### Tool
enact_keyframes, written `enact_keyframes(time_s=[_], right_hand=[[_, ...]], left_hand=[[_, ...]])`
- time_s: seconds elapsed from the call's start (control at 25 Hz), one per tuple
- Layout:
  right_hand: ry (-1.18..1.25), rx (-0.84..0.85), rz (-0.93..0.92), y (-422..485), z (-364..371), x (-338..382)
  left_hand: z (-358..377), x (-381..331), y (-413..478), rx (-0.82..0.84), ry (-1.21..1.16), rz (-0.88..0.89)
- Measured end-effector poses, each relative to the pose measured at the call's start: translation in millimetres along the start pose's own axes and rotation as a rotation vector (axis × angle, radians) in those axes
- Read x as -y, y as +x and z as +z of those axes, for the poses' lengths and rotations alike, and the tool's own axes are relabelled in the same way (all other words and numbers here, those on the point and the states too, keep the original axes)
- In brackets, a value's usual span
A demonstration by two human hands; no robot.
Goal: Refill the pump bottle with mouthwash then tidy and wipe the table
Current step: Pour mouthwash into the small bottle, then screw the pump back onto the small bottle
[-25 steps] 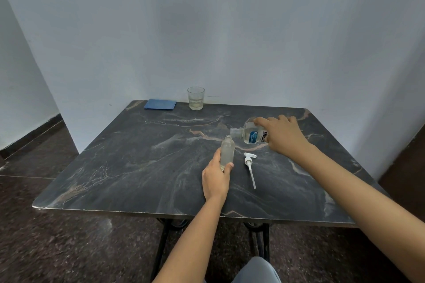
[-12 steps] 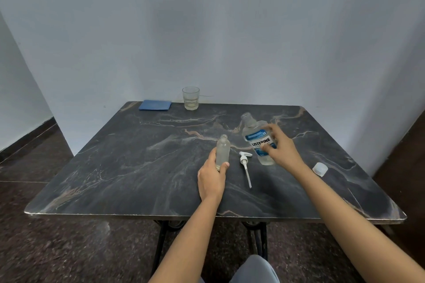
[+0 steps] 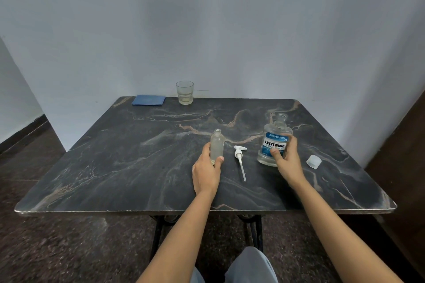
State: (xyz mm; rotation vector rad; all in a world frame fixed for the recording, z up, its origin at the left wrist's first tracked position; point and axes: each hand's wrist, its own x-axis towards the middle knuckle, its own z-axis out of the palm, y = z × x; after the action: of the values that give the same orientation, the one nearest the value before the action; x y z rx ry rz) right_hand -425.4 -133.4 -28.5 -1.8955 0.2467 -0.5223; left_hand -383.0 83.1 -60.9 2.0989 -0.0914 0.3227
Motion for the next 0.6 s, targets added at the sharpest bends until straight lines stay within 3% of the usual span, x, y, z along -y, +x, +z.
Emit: enact_keyframes(time_s=[0.16, 0.28, 0.36, 0.4, 0.48, 0.6], right_hand=[[-0.053, 0.053, 0.042, -2, -3, -8], [-0.203, -0.203, 0.054, -25, 0, -1], [-0.379, -0.398, -0.112, -52, 16, 11], [-0.438, -0.410, -0.234, -63, 27, 18], [-0.550, -0.210, -0.374, -65, 47, 30], [-0.722, 0.123, -0.210, -26, 73, 42]], left_hand=[[-1, 0, 0, -0.001, -0.003, -0.002], [-1, -1, 0, -0.007, 0.008, 0.001], [0, 0, 0, -0.009, 0.008, -0.002], [0, 0, 0, -0.009, 0.007, -0.001], [0, 0, 0, -0.005, 0.005, 0.006], [-1, 0, -1, -0.003, 0.000, 0.017]])
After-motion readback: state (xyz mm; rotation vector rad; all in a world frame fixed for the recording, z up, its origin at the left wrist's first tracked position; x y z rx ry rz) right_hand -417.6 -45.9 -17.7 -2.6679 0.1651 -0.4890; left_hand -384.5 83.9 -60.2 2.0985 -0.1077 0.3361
